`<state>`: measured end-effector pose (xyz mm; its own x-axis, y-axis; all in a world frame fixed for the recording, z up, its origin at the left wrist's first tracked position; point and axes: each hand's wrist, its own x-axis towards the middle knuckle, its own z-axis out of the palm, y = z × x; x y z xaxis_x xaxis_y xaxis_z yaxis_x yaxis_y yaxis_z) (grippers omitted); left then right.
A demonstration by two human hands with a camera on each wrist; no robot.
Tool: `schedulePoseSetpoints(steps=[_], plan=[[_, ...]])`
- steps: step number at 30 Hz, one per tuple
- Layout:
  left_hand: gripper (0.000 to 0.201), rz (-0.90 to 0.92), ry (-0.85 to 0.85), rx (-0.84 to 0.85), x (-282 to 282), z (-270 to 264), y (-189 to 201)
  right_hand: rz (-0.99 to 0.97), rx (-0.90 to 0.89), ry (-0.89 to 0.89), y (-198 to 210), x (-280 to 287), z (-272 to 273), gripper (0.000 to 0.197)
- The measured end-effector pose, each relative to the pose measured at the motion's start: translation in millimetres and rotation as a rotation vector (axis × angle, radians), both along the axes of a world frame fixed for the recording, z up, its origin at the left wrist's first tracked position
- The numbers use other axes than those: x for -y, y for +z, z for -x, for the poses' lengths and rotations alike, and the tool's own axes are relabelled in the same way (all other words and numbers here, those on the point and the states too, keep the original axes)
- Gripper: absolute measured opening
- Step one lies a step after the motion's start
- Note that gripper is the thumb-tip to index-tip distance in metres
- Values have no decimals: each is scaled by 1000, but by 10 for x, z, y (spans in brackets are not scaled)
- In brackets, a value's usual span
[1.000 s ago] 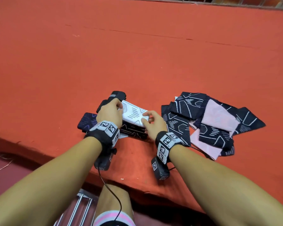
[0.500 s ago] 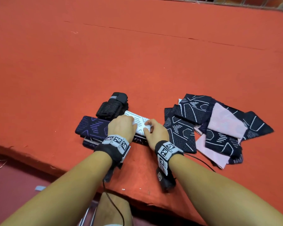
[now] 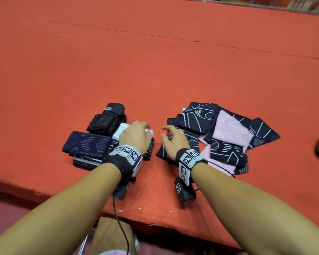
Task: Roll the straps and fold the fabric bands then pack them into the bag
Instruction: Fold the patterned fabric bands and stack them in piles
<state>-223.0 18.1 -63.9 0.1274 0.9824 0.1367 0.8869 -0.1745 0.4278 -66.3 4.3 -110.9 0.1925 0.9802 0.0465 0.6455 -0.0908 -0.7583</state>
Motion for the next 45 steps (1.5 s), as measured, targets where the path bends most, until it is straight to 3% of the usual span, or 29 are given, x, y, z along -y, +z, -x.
schedulePoseSetpoints(steps=[5, 9, 13, 15, 18, 21, 24, 26, 29, 35, 39, 43, 45], plan=[[25, 45, -108, 180, 46, -512, -1, 42, 6, -278, 28, -16, -624, 37], [32, 312, -135, 320, 15, -912, -91, 126, -32, -408, -112, -31, -961, 41], [49, 556, -4, 300, -25, -1136, -280, 230, 8, -309, -288, 39, -1018, 35], [50, 575, 46, 283, -41, -1171, -368, 237, 43, -272, -331, 49, -1017, 30], [56, 527, 62, 97, -58, -1194, -475, 229, 104, -215, -367, 63, -1013, 27], [37, 457, 74, 91, -28, -1160, -521, 228, 150, -188, -415, 125, -991, 26], [15, 415, 100, 228, -9, -1137, -520, 206, 200, -115, -431, 216, -968, 32], [15, 467, 146, 334, 41, -1128, -506, 193, 245, -82, -437, 293, -979, 36], [13, 524, 154, 554, 192, -1121, -533, 200, 142, -62, -411, 486, -976, 36], [16, 512, 90, 584, 556, -977, -669, 218, -16, -106, -414, 841, -1070, 19], [17, 633, 109, 831, 797, -921, -655, 265, -115, -176, -445, 1086, -1137, 16], [41, 658, 28, 770, 1010, -854, -636, 264, -249, -211, -481, 1272, -1168, 18], [43, 665, -10, 744, 1075, -753, -711, 245, -352, -217, -499, 1371, -1165, 18]])
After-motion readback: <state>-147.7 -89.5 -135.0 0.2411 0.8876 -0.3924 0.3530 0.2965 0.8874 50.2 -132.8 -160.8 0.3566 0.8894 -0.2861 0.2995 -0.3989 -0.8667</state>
